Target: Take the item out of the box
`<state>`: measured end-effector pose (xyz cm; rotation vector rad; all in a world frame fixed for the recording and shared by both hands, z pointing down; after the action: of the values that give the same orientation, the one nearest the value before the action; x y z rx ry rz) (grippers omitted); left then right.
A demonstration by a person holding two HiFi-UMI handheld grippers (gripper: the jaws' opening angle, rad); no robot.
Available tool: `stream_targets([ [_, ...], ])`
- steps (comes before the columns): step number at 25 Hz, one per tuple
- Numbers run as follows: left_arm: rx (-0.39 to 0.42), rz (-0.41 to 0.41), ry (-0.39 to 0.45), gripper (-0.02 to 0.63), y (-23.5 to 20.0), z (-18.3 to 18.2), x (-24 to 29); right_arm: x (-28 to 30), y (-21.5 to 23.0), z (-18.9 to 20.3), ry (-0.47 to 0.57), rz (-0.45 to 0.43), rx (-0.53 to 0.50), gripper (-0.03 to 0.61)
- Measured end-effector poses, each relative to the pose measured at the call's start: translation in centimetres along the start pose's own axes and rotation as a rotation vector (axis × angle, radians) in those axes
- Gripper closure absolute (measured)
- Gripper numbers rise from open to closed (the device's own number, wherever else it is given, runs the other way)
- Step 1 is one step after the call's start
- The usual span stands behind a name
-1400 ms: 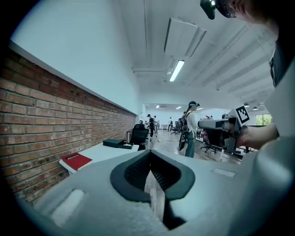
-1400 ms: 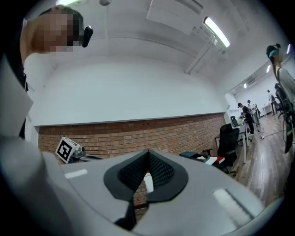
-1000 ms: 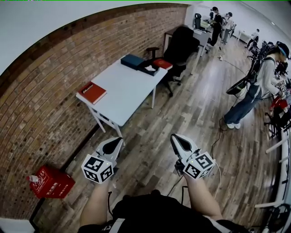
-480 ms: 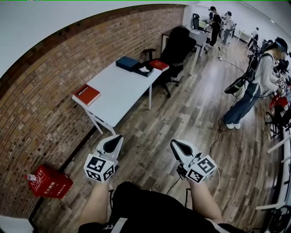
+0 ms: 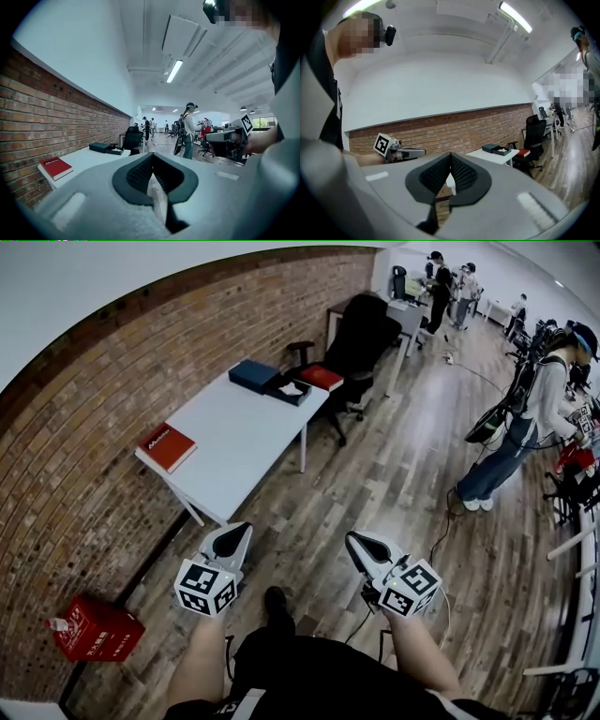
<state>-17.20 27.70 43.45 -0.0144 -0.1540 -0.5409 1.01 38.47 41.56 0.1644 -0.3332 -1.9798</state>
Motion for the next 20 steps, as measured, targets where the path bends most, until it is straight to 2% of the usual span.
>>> stream_targets([
  [5,-0.012,0.009,0.0,0.608,-5.0,0.6,4.1,5.3,4.0,-0.6,-0.022,0.023,0.016,0.578],
  [11,-0.044,-0.003,0.016,0.609,-12.2,0.1,9.0,12.9,6.9,-1.0,-0.089,0.011,0.012,0.578],
  [15,-0.043,0.0,0.02,0.609,-16.5,0.0,11.8,16.8,10.1,-1.0,-0.121,0.049,-0.02,0.578],
  [20,-0.039,0.026,0.012,0.609,-20.9,-0.5,15.7,21.1,12.7,-2.7,-0.103,0.076,-0.031,0.578],
])
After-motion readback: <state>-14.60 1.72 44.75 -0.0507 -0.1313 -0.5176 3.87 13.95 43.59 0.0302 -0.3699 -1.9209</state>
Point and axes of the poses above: the fingertips, and each gripper's own axes: x forward along the fingers, y to its right, z out of its underside, the point moved 1 cm from there along -x, backward along the fingers, and after that the axes turned 6 degrees about x, right-handed, at the moved point
